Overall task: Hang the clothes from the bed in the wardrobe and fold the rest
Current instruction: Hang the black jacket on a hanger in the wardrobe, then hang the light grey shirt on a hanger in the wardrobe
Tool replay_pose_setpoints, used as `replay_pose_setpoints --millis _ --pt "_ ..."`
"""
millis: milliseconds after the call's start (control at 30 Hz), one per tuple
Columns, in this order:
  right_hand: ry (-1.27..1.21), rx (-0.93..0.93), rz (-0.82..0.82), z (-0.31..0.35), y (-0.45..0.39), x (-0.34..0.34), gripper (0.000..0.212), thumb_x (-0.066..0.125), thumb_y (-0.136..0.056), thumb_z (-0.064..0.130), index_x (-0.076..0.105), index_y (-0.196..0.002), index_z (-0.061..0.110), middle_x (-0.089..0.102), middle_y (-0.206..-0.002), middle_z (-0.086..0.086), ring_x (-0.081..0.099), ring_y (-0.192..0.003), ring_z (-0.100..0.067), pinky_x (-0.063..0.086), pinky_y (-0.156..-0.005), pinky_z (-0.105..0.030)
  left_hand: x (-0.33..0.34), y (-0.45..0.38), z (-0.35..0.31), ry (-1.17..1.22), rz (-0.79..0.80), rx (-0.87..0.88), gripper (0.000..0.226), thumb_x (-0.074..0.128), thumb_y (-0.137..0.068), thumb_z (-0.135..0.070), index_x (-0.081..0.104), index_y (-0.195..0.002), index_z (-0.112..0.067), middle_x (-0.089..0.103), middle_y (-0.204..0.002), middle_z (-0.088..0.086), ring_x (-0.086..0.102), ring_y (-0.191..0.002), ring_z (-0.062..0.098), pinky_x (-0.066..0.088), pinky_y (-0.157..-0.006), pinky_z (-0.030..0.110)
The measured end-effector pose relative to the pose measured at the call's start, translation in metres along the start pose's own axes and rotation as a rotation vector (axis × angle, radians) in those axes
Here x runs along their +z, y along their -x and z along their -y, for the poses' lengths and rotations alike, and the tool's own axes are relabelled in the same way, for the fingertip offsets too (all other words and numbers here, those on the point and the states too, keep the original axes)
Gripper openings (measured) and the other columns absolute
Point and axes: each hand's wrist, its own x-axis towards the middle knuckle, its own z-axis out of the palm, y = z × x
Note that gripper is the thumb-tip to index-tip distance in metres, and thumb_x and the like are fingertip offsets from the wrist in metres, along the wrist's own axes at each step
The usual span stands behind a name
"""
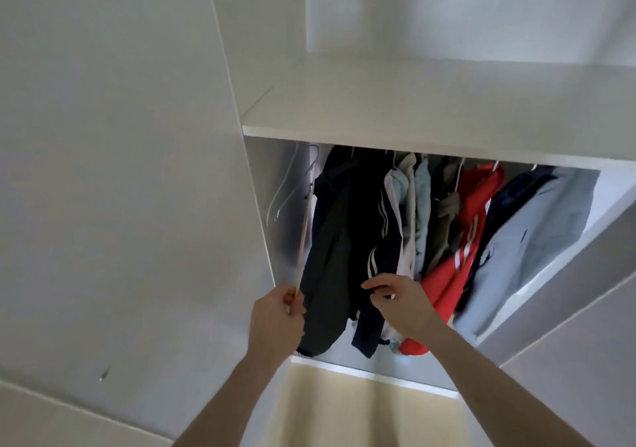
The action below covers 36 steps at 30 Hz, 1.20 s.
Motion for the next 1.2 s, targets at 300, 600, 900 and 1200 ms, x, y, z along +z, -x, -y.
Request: replay_pose_setpoints --millis 300,600,900,1200 --pt "-0.239 0.244 -0.228 -0.020 0.193 0.039 0.035 0.062 -0.093 0.006 0.078 -0.099 0.037 0.073 -0.094 0.014 0.062 -0.063 0.003 0.044 -0.052 -0.011 -0.003 0.147 0.051 0.133 0.303 0.088 0.018 0.061 -0.102 -0.023 0.063 -0.087 -0.034 0.071 -0.083 -0.010 0.064 -0.046 0.023 0.046 -0.040 0.025" --pt "-0.413 0.484 -0.529 -0.064 0.413 0.059 0.031 0.066 -0.092 0.012 0.078 -0.101 0.039 0.074 -0.112 0.025 0.074 -0.091 -0.011 0.061 -0.091 -0.042 0.004 0.272 0.071 0.042 0.756 0.360 0.019 0.065 -0.100 -0.022 0.065 -0.092 -0.039 0.071 -0.088 -0.011 0.061 -0.052 0.025 0.052 -0.047 0.025" --pt "-0.486 0.678 -0.851 -0.096 0.717 0.099 0.022 0.067 -0.093 0.019 0.077 -0.103 0.037 0.076 -0.107 0.020 0.073 -0.089 -0.009 0.060 -0.084 -0.040 0.033 0.466 0.088 -0.100 1.180 0.838 0.009 0.063 -0.101 -0.027 0.065 -0.093 -0.031 0.073 -0.086 -0.011 0.058 -0.044 0.015 0.054 -0.048 0.028" --pt "-0.591 0.868 -1.315 -0.102 0.980 0.180 0.025 0.069 -0.096 0.034 0.073 -0.120 0.031 0.077 -0.107 0.011 0.074 -0.091 -0.011 0.064 -0.080 -0.039 0.046 0.732 0.118 -0.217 1.681 1.116 0.012 0.062 -0.101 -0.034 0.066 -0.090 -0.031 0.070 -0.080 -0.010 0.057 -0.048 0.017 0.048 -0.048 0.030"
